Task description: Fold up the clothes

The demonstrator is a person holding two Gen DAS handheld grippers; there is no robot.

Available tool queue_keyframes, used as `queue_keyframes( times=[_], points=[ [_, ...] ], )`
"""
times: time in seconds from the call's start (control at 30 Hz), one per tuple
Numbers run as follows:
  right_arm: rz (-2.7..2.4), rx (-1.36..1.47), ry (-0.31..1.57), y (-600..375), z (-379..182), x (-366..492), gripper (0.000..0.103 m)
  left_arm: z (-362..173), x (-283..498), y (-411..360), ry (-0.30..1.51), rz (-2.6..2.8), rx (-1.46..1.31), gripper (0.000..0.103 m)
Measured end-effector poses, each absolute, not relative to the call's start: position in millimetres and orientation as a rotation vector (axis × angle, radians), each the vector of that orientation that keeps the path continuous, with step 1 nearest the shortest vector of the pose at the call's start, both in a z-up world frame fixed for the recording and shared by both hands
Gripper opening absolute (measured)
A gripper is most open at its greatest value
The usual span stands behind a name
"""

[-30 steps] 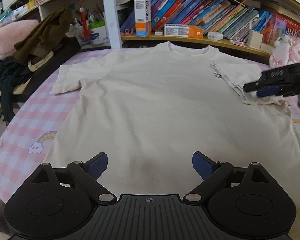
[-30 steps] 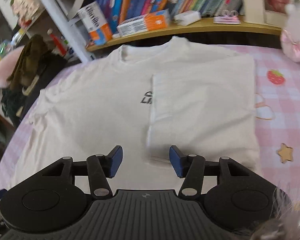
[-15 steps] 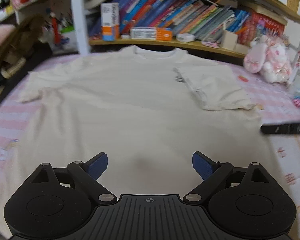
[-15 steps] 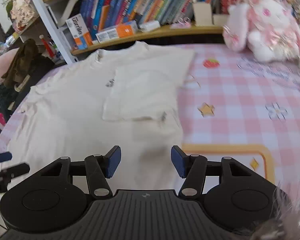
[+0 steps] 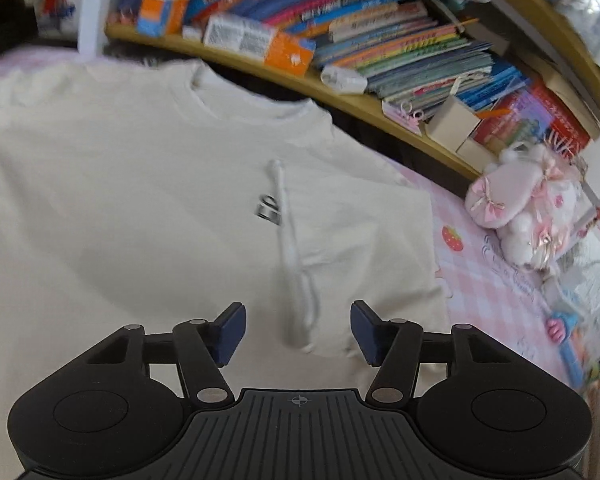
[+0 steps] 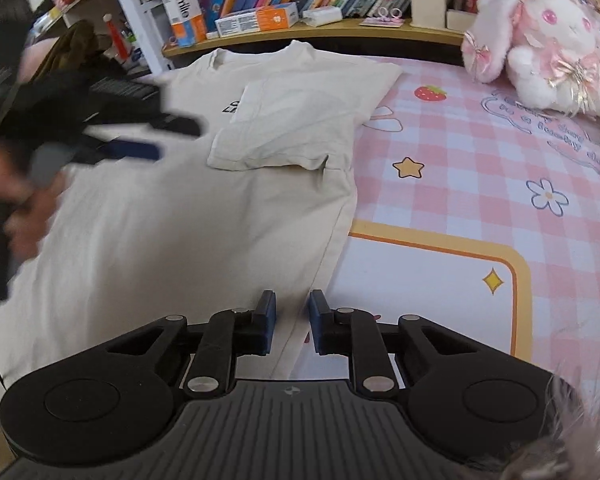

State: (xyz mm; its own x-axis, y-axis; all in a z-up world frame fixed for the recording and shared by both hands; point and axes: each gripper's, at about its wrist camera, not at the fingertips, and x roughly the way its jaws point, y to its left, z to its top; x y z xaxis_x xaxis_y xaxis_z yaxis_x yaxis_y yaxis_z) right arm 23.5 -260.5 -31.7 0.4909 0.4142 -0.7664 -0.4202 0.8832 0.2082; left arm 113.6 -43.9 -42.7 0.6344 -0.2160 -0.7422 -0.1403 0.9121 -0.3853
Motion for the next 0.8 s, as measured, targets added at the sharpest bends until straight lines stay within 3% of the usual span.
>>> queue_keyframes(
  times=[0.1, 0.13, 0.23, 0.4, 0.57, 0.8],
  points=[
    [0.521, -0.041, 0.919, -259.1, -31.8, 21.4, 0.017, -50.1, 123.3, -53.1, 0.913, -0.037, -0.425, 0.025],
    [0.524, -0.05, 0.916, -258.6, -31.9, 20.7, 0.017, -51.2, 125.2, -55.4, 0.92, -0.026, -0.412, 0.008],
    [0.534, -0.078, 0.906, -257.5, -32.0, 18.8, 0.018, -44.9, 120.5, -57.8, 0.888, 0.016, -0.354, 0.004],
    [0.557, -0.088, 0.899, -259.6, -33.3, 19.6, 0.018, -49.0, 121.1, -64.5, 0.905, 0.037, -0.26, 0.009],
    [0.578, -0.093, 0.901, -259.4, -33.3, 20.9, 0.024, -44.7, 116.3, -58.0, 0.903, -0.004, -0.344, 0.042],
    [0.588, -0.085, 0.905, -259.7, -33.1, 22.2, 0.028, -29.1, 84.5, -64.2, 0.862, 0.007, -0.276, 0.056]
  ],
)
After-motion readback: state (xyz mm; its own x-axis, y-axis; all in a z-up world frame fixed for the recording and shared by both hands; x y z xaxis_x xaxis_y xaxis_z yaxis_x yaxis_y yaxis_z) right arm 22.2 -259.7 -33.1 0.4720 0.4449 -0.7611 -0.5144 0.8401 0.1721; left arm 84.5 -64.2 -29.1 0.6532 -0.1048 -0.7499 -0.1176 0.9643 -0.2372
